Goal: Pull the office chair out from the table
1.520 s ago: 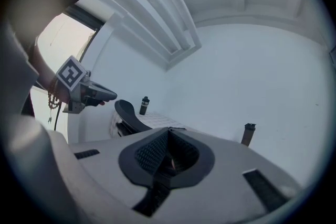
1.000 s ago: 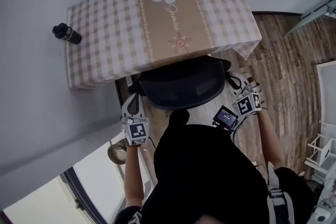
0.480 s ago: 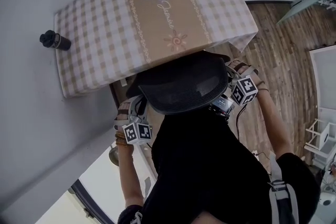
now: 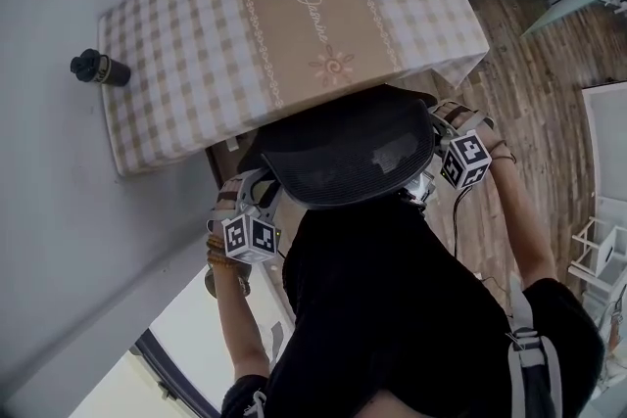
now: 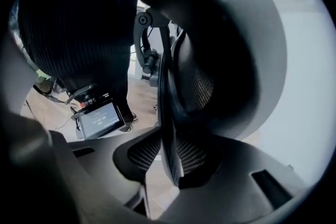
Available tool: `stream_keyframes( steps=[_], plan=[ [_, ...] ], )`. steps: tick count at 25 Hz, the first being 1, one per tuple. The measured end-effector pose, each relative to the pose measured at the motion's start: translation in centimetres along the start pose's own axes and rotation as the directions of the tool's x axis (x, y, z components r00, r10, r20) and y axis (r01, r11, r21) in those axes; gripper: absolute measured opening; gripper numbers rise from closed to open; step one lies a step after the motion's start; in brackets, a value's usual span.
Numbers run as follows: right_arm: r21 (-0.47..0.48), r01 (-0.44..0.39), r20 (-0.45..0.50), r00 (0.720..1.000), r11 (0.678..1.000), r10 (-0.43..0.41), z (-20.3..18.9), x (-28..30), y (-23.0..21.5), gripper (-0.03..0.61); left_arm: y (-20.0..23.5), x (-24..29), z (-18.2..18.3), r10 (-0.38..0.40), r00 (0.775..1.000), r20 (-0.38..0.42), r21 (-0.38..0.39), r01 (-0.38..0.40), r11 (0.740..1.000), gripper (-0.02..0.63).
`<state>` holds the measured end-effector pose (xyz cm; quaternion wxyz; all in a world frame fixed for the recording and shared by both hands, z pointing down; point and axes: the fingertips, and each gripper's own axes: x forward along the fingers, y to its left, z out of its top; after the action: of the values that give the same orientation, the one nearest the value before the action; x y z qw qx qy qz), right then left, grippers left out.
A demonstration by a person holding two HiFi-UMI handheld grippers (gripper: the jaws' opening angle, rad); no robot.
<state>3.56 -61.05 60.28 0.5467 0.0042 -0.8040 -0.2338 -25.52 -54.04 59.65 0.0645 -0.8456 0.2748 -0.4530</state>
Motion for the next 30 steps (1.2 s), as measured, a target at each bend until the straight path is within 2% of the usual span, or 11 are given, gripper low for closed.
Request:
stream_keyframes(
  steps=[2,4,8,9,11,12,15,18,24,30],
  plan=[
    [0.0,-0.043,-0.021,0.999,0.999,0.043,-0.5,0.2,0.4,0.147,0.1,0.2,0.2,-0.016,1.0,0.012,-0.019,0.016,1.0,0.14],
    [-0.002,-0.056,-0.027,0.998,0.998,0.056,-0.7,0.9,0.9,0.164,0.1,0.1,0.1,-0.026,0.999,0.019,-0.038,0.027,0.999,0.141],
    [-0.042,0.0,-0.017,1.0,0.999,-0.001,-0.4,2.1,0.4,0.141,-0.4,-0.1,-0.6,-0.047,0.998,-0.03,-0.017,0.046,0.999,0.141],
    [-0.044,0.016,-0.013,1.0,0.999,-0.016,-0.4,2.1,0.2,0.113,-1.0,0.0,-1.0,-0.075,0.996,-0.055,0.001,0.075,0.997,0.156],
    [-0.038,0.03,-0.011,0.999,0.999,-0.03,-0.5,2.0,0.2,0.11,-2.1,0.5,-1.7,-0.129,0.988,-0.088,0.009,0.13,0.991,0.204],
    [-0.034,0.032,-0.013,0.999,0.999,-0.033,-0.6,1.9,0.3,0.11,-2.3,0.8,-1.5,-0.133,0.987,-0.089,-0.006,0.133,0.991,0.216],
    [-0.02,0.043,-0.006,0.999,0.999,-0.043,-0.6,1.9,0.2,0.112,-1.8,2.5,-1.3,-0.098,0.99,-0.101,0.0,0.099,0.995,0.21],
    [-0.005,0.056,0.006,0.998,0.998,-0.056,-0.3,2.4,-0.6,0.114,-0.7,3.4,-1.4,-0.075,0.989,-0.128,0.038,0.08,0.996,0.146],
    [0.065,0.02,0.032,0.999,0.998,-0.022,-0.3,2.5,-0.7,0.11,0.0,3.2,-1.5,-0.083,0.99,-0.114,0.001,0.084,0.996,0.147],
    [0.117,-0.035,0.008,0.999,0.993,0.034,-0.2,2.3,0.8,0.109,-1.8,3.1,-2.0,-0.148,0.981,-0.125,-0.049,0.143,0.989,0.144]
  ],
)
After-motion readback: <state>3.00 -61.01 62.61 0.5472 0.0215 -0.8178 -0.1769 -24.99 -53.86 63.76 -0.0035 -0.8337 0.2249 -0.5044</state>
